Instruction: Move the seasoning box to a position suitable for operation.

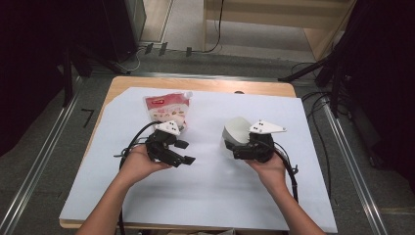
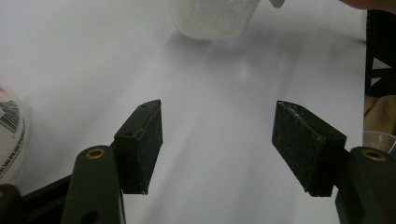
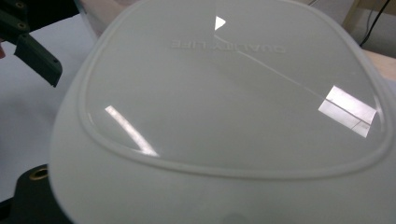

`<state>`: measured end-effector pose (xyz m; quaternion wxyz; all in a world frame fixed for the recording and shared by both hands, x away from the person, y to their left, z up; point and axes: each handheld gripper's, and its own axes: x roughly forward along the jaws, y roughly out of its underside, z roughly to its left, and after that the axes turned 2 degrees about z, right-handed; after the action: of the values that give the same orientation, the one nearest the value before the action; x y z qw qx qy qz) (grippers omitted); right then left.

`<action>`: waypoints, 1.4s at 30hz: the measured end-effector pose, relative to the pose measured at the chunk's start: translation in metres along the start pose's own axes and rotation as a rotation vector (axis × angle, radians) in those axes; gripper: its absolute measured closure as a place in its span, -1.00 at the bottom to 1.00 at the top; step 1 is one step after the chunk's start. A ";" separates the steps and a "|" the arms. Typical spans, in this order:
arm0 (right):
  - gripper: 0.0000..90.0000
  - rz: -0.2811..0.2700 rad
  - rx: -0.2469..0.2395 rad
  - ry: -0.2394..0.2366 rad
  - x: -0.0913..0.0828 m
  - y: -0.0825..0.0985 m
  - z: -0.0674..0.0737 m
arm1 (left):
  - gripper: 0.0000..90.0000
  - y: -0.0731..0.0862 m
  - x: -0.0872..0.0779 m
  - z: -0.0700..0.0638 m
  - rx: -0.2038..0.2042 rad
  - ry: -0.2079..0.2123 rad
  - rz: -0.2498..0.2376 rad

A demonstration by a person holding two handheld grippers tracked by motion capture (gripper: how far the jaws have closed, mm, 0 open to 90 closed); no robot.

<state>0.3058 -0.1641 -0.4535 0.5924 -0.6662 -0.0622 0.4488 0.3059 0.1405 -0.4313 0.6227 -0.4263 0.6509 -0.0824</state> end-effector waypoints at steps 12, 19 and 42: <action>-0.66 0.060 -0.041 -0.036 0.018 0.010 0.019 | -0.24 0.002 0.000 0.003 -0.004 -0.003 0.001; -0.66 0.084 -0.070 -0.043 0.025 0.016 0.024 | -0.24 0.002 0.001 0.003 -0.007 -0.002 0.002; -0.74 0.033 -0.016 -0.096 0.019 0.018 0.021 | -0.23 0.002 0.002 0.002 0.000 0.004 0.015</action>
<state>0.2950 -0.1421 -0.4762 0.5759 -0.6495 -0.0829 0.4895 0.3074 0.1413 -0.4344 0.6220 -0.4214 0.6553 -0.0784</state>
